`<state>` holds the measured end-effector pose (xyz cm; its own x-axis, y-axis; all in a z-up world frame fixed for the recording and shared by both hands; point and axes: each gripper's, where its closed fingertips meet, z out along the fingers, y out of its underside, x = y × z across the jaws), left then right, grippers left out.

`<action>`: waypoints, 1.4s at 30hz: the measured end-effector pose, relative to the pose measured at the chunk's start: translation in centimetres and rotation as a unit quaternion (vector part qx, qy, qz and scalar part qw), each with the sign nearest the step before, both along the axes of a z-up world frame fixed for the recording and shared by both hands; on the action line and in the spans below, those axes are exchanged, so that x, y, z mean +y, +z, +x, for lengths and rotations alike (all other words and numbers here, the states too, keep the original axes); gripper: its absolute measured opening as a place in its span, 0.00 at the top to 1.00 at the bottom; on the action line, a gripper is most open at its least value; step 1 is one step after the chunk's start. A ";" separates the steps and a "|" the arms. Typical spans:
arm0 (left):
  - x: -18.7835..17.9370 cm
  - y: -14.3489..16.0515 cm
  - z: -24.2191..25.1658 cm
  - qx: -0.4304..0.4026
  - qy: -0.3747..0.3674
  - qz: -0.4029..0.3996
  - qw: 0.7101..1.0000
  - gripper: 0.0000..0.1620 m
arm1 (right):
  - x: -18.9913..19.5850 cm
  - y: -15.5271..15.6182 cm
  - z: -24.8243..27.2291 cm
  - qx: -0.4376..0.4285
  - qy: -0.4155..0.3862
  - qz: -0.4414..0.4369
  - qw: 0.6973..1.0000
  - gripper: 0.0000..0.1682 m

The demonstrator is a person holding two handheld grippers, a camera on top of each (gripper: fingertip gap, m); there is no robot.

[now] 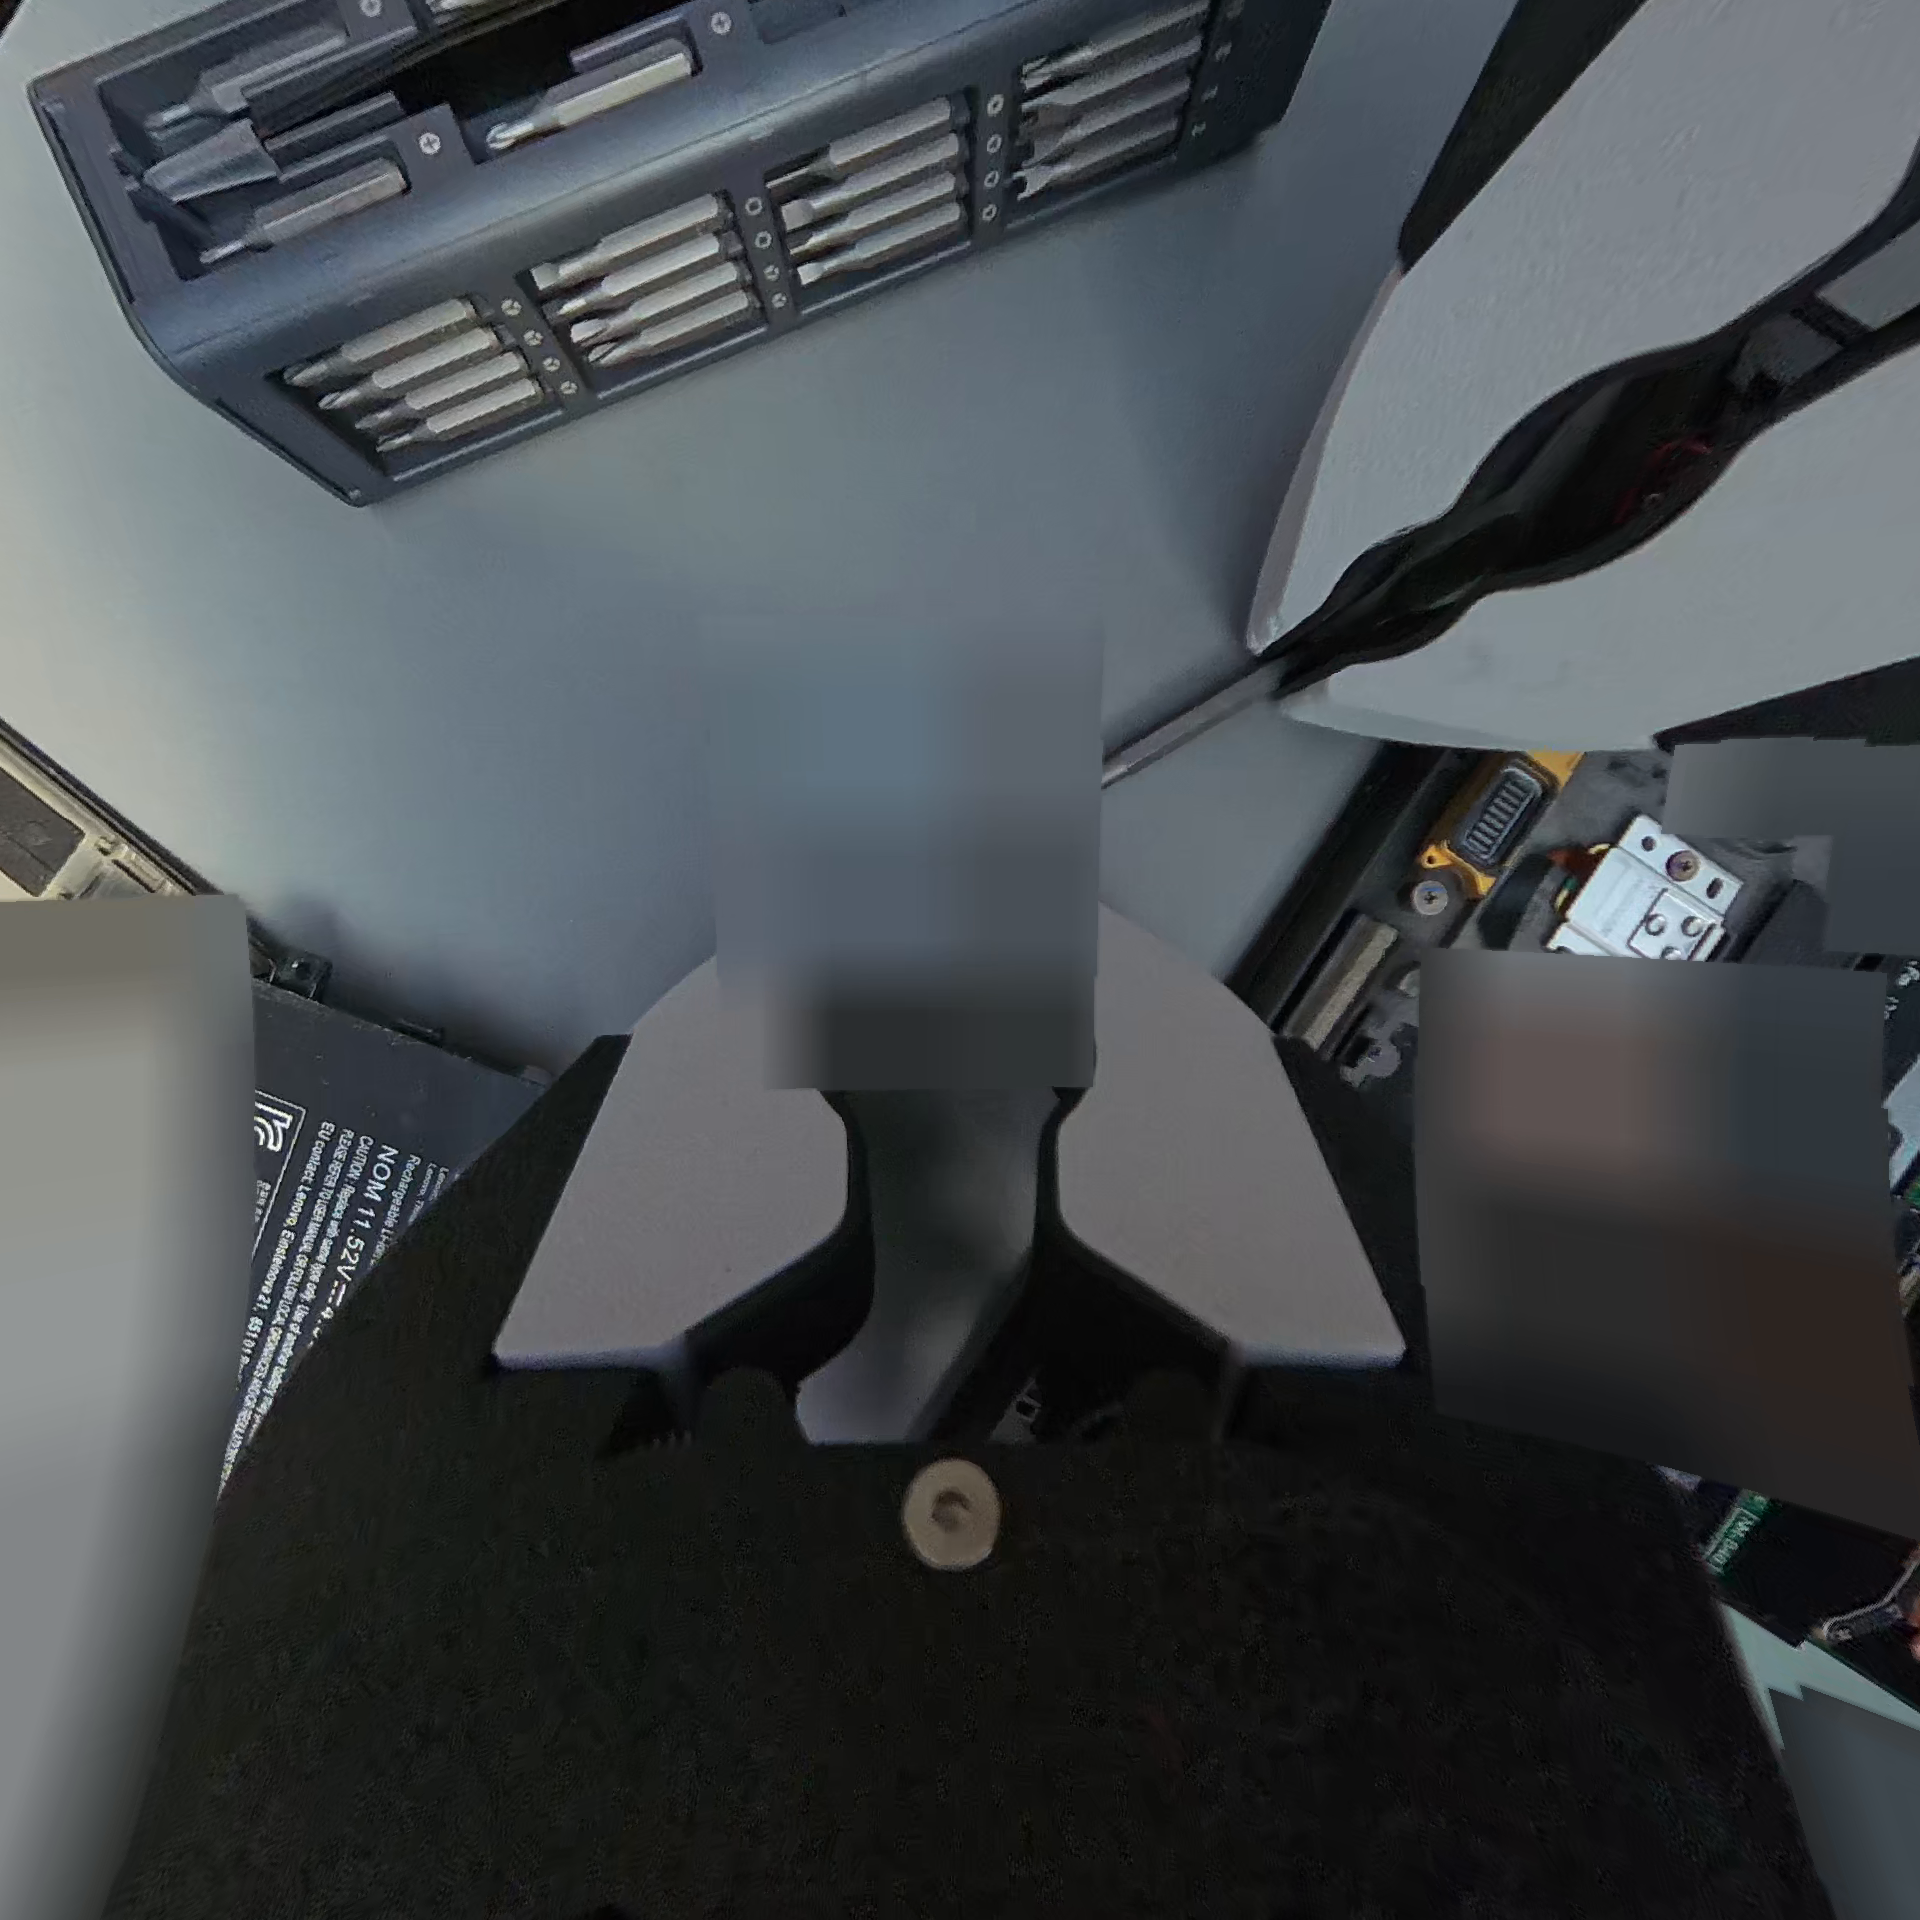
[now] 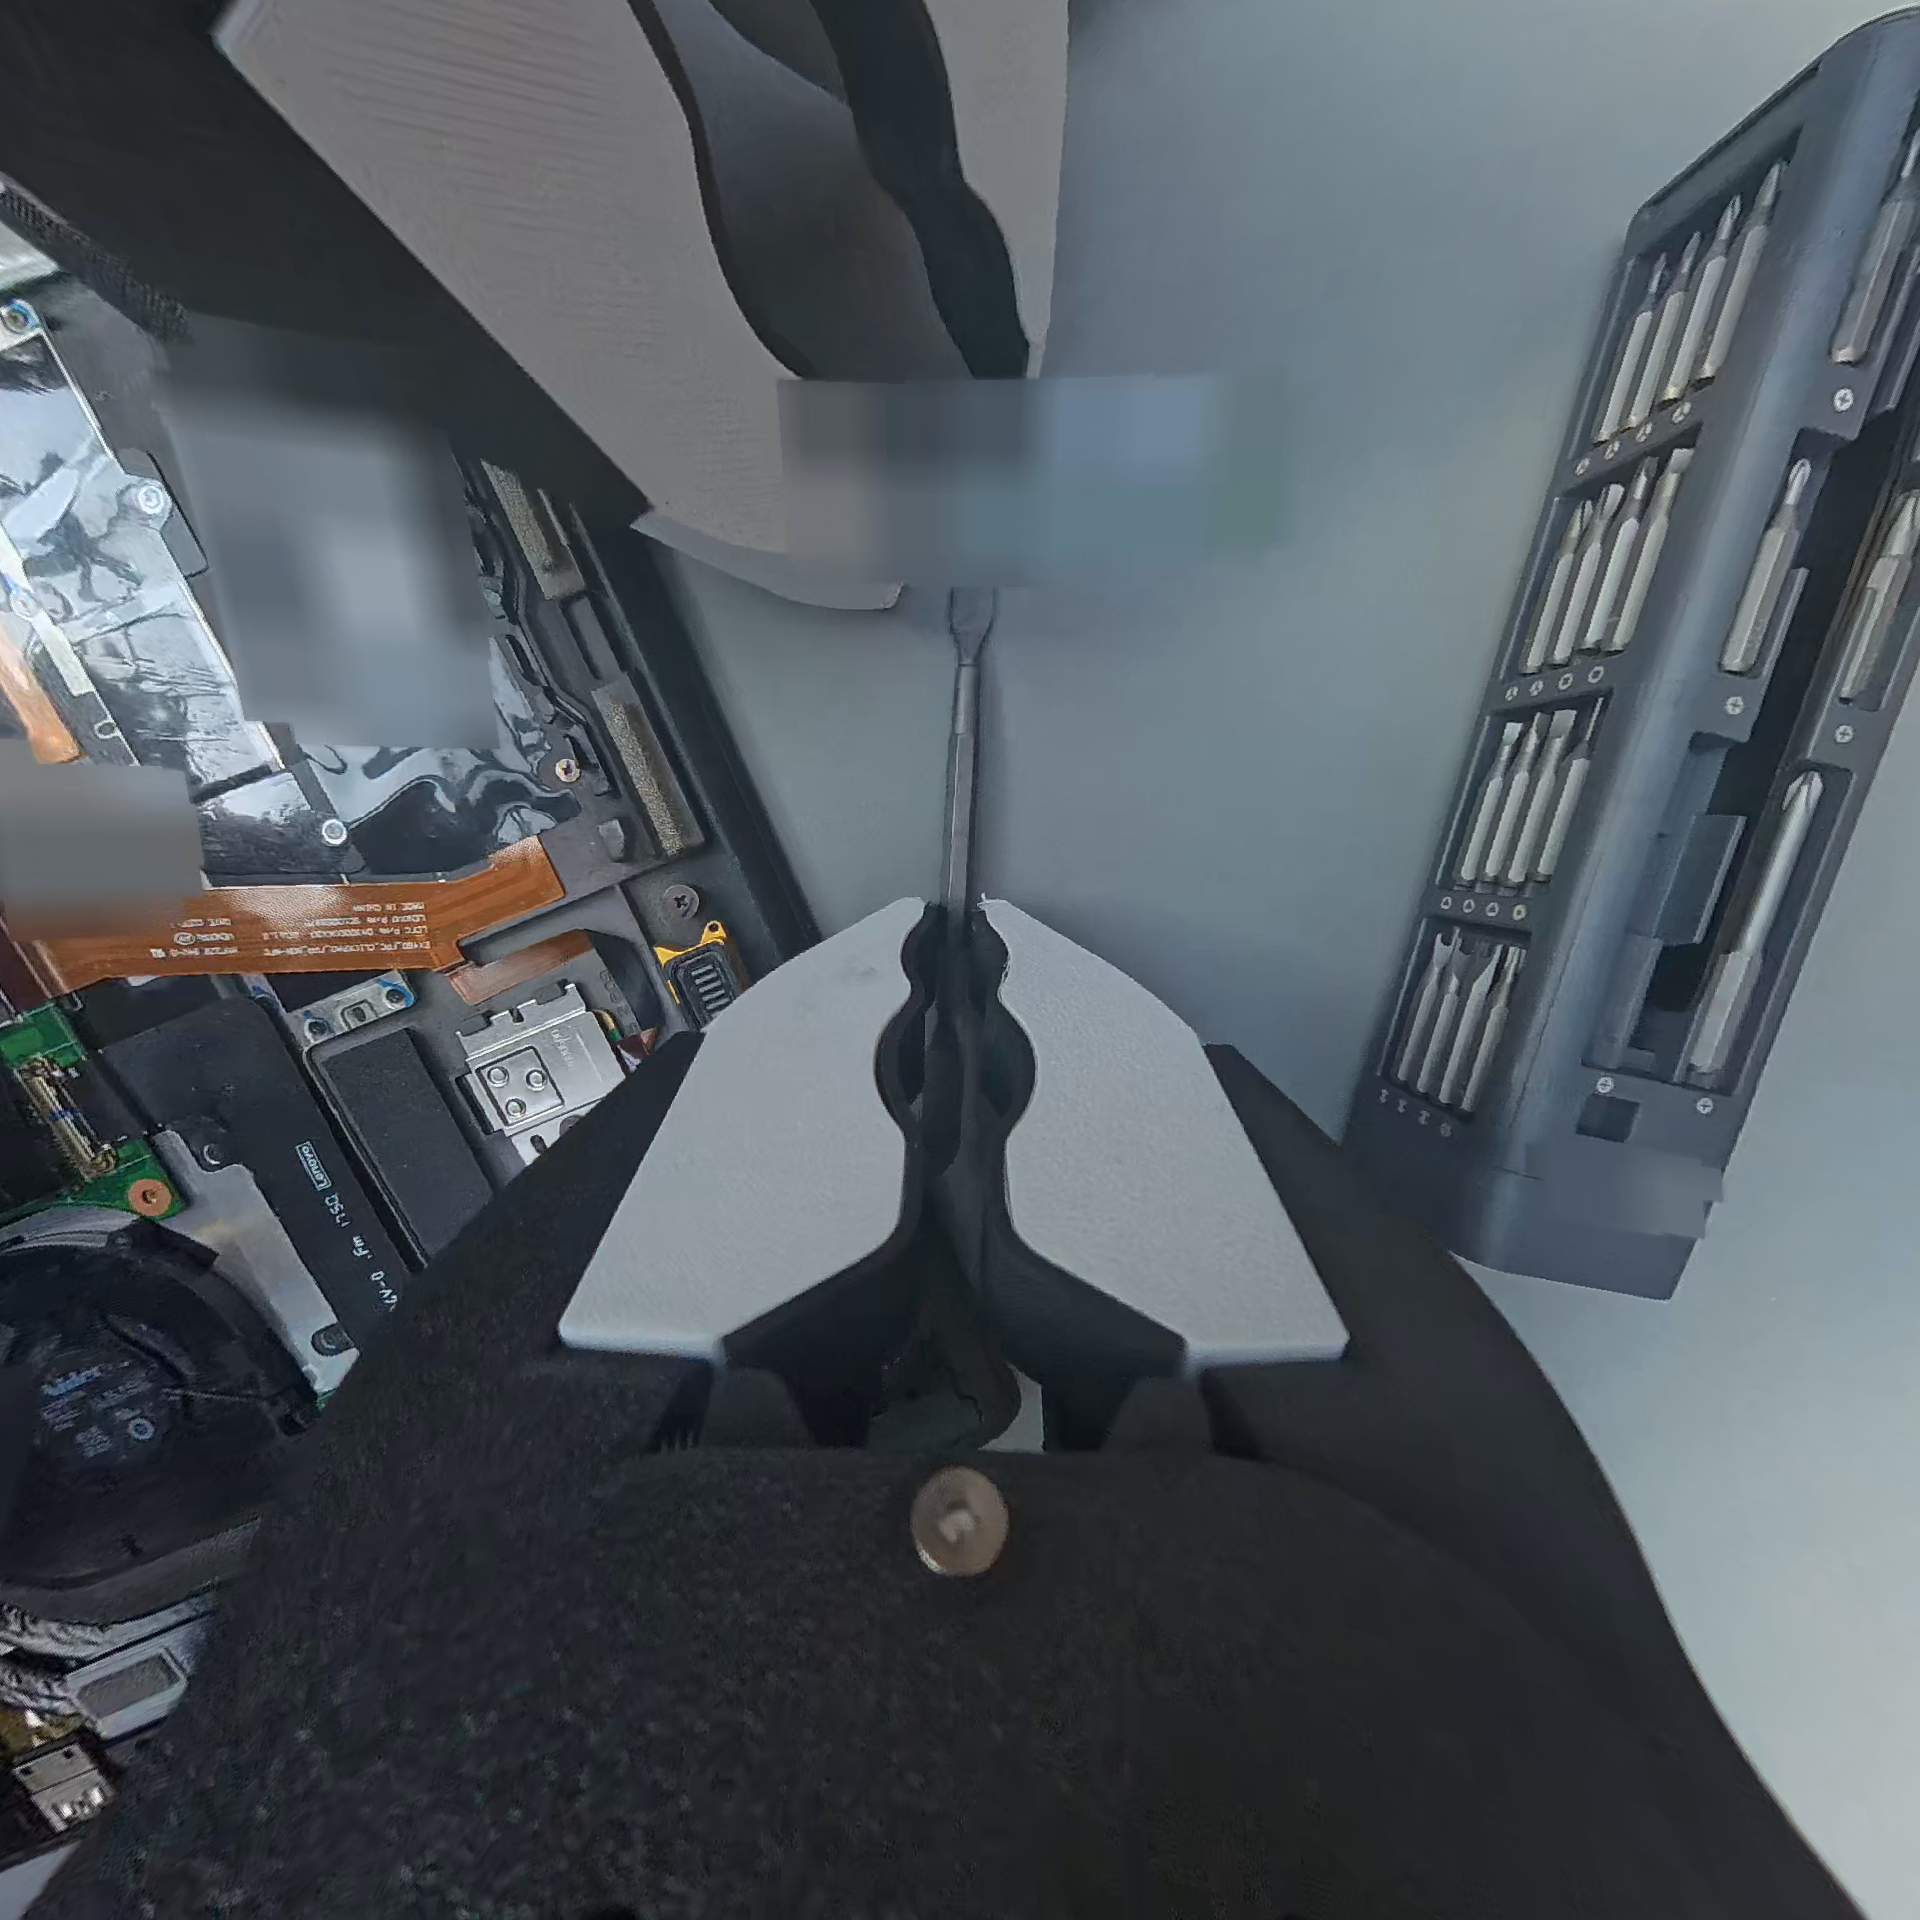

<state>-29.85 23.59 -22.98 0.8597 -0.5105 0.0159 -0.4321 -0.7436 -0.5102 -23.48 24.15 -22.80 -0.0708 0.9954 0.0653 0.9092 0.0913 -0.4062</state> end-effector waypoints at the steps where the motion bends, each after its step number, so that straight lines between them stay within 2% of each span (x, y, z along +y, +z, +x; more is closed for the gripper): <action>1: 0.0 0.0 -0.1 0.001 -0.001 0.001 1.000 0.81 | -0.1 0.2 0.0 -0.001 0.003 -0.006 1.000 0.97; 12: -0.4 0.1 -0.2 0.024 -0.005 0.008 1.000 0.79 | -0.4 1.8 -0.9 0.009 -0.004 -0.058 0.998 0.97; 15: -0.2 0.0 -0.4 0.019 0.004 0.006 1.000 0.84 | -0.4 1.7 -0.9 0.006 -0.002 -0.056 0.998 0.97; 19: 0.0 0.0 -1.5 0.054 0.019 0.007 0.998 0.98 | -0.6 1.7 -0.6 0.003 -0.001 -0.058 0.998 0.97; 27: -0.6 0.5 -1.9 0.037 0.007 0.012 0.999 0.99 | 0.0 2.0 3.1 -0.016 -0.010 -0.058 0.998 0.97; 34: -2.4 4.5 0.0 0.001 -0.044 0.083 0.996 0.99 | 2.0 2.7 9.8 0.010 -0.107 -0.018 0.994 0.97; 42: -7.7 7.3 0.6 -0.008 -0.021 0.156 0.987 0.99 | -1.9 2.1 17.6 0.082 -0.244 -0.017 0.966 0.97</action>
